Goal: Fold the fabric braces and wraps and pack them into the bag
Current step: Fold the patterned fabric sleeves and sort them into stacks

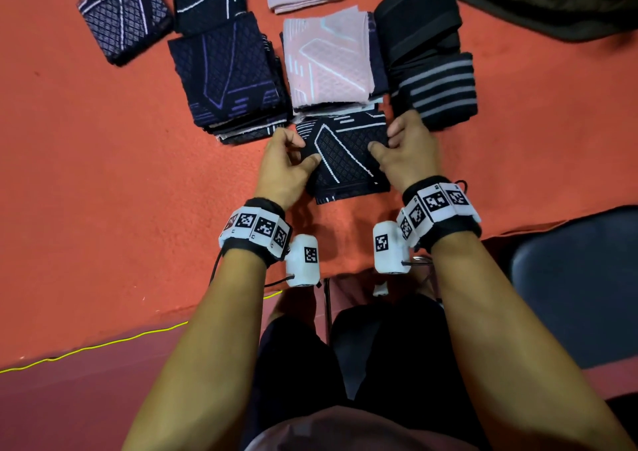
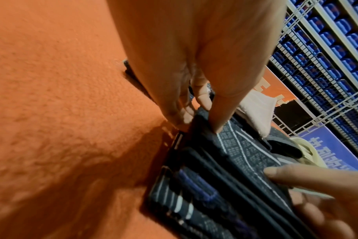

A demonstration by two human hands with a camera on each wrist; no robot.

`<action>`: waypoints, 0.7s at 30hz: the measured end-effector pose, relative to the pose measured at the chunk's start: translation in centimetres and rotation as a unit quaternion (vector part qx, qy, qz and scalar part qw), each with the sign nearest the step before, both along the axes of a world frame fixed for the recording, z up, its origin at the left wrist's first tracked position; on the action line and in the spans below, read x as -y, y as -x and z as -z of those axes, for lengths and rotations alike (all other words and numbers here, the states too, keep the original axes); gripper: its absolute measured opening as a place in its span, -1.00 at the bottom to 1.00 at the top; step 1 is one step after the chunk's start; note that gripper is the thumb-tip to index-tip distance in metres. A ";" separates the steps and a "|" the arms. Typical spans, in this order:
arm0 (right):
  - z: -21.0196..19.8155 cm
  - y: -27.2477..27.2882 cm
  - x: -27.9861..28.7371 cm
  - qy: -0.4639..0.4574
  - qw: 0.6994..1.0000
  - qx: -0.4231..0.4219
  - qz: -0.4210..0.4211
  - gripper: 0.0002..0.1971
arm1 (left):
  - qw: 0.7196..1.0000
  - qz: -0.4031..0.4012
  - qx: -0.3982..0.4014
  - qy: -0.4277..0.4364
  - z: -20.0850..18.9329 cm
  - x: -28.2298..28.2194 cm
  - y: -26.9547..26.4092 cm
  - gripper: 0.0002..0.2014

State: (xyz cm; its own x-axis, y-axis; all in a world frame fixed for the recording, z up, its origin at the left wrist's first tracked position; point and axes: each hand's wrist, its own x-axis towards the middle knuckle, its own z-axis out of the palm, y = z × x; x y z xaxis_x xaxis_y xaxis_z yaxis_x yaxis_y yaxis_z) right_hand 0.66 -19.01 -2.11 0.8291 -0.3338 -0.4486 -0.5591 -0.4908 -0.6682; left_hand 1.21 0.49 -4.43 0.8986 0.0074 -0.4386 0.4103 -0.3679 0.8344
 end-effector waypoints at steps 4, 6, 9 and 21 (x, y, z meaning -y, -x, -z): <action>0.1 0.3 0.1 0.033 0.998 0.039 -0.036 -0.71 | 0.999 0.011 0.022 -0.024 0.2 -0.2 -0.1 -0.70; 0.1 0.3 -0.1 0.018 0.998 0.056 -0.023 -0.69 | 0.999 0.019 0.026 -0.041 0.4 -0.3 -0.2 -0.70; -0.1 -0.1 -0.4 0.007 0.997 0.066 -0.040 -0.78 | 0.999 0.028 0.023 -0.027 0.5 -0.4 -0.3 -0.67; 0.3 -1.2 -2.8 0.009 0.992 -0.007 -0.126 -0.90 | 0.999 0.042 -0.016 -0.023 1.1 -0.1 -0.8 -0.70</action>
